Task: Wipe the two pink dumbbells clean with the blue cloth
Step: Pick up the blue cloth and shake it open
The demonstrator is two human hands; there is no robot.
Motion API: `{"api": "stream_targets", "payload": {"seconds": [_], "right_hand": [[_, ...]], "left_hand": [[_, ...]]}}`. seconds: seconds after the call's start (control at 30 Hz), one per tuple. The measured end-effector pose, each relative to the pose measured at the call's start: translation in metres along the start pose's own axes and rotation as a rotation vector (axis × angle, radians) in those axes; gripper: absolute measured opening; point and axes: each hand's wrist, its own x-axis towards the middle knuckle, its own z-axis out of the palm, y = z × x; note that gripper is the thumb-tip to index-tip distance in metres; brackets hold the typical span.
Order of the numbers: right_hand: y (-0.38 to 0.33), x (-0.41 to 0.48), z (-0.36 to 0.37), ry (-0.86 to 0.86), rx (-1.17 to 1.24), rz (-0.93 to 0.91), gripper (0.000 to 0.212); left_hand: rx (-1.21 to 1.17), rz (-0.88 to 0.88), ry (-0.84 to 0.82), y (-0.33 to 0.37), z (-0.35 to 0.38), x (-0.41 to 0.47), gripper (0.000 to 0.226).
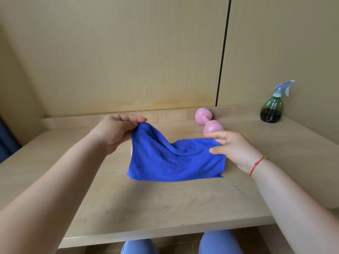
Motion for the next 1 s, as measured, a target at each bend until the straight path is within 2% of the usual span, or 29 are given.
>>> {"api": "stream_targets", "payload": {"seconds": [0.1, 0.2, 0.3, 0.37, 0.47, 0.57, 0.67, 0.77, 0.8, 0.9, 1.0], "right_hand": [[0.005, 0.001, -0.004, 0.045, -0.227, 0.038, 0.035], [0.003, 0.000, -0.003, 0.039, -0.221, 0.101, 0.022], [-0.003, -0.001, 0.000, 0.101, -0.235, 0.063, 0.015], [-0.005, -0.001, 0.001, 0.136, -0.102, 0.018, 0.017], [-0.012, -0.001, 0.000, 0.125, 0.227, -0.046, 0.024], [-0.024, -0.004, -0.003, 0.079, 0.347, -0.165, 0.029], [-0.038, -0.008, -0.006, 0.047, 0.136, -0.267, 0.044], [-0.047, -0.008, -0.006, 0.094, -0.137, -0.292, 0.055], [-0.051, -0.009, -0.006, 0.119, -0.245, -0.291, 0.055], [-0.059, -0.013, -0.007, 0.194, -0.489, -0.316, 0.044], [-0.062, -0.015, -0.007, 0.324, -0.556, -0.406, 0.021]], "left_hand": [[0.359, 0.033, 0.081, -0.014, -0.006, 0.001, 0.033], [0.800, 0.135, 0.169, -0.021, -0.007, 0.001, 0.042], [0.965, 0.165, 0.214, -0.024, -0.005, 0.000, 0.041], [0.840, 0.153, 0.210, -0.022, -0.006, 0.000, 0.038], [0.196, -0.008, 0.058, -0.010, -0.008, -0.004, 0.036], [-0.143, -0.039, -0.008, 0.005, -0.016, -0.003, 0.036], [-0.190, -0.011, -0.004, 0.014, -0.022, -0.002, 0.033], [-0.090, 0.077, -0.026, 0.018, -0.023, -0.002, 0.027], [-0.055, 0.098, -0.029, 0.019, -0.023, -0.002, 0.031], [0.019, 0.154, 0.033, 0.022, -0.020, -0.004, 0.048], [0.089, 0.205, 0.075, 0.028, -0.018, -0.006, 0.053]]}}
